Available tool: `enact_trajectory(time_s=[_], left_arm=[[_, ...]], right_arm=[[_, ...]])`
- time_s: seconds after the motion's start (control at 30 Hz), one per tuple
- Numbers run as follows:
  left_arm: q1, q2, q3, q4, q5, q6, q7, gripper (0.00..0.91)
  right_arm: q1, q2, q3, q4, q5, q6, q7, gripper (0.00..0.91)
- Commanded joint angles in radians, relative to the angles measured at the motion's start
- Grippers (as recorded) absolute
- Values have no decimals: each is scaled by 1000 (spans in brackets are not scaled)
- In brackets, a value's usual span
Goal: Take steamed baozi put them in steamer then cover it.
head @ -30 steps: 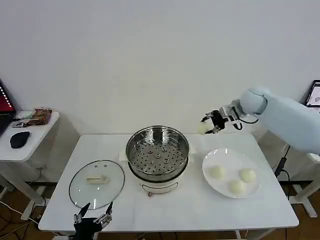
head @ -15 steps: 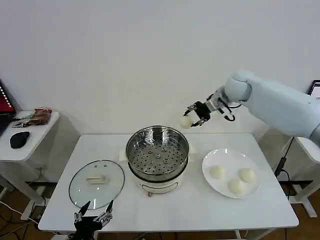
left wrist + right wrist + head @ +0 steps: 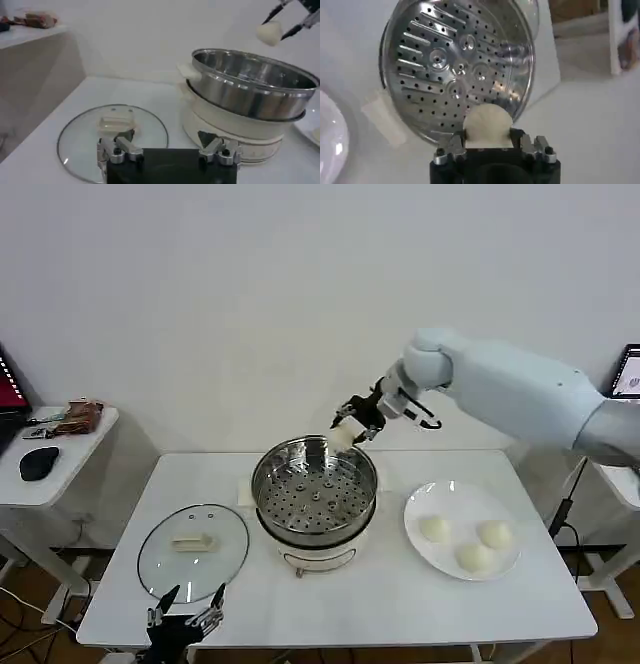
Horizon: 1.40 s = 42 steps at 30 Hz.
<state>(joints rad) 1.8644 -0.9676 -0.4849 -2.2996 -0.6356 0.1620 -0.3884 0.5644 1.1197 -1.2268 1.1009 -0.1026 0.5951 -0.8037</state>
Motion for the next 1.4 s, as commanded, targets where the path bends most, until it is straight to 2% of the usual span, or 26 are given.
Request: enact_trajectory(time_s=[0.03,0.33,0.47,0.63,0.8,1.4], left_arm=[[0,0,1,1,0,0,0,907],[6,-2,-3,-3,-4,0,1,907],[3,-3,-1,-1,-4,0,1,907],[8,-2,-1,-5,-4,0,1,907],[9,-4,0,-6,-4,0,1,907],[4,-2,3,-10,-7,1,1,907]], right_arm=[[-19,66,-8,-26,-136,89,36,595],[-62,97,-5,-53,-224,127,65,595],[-92,115,13,-83,-301,151,81,595],[-114,129,16,-105,-334,163,89,595],[-155,150,52,-155,-414,189,112,595],[-212,197,103,-240,-427,198,132,605]])
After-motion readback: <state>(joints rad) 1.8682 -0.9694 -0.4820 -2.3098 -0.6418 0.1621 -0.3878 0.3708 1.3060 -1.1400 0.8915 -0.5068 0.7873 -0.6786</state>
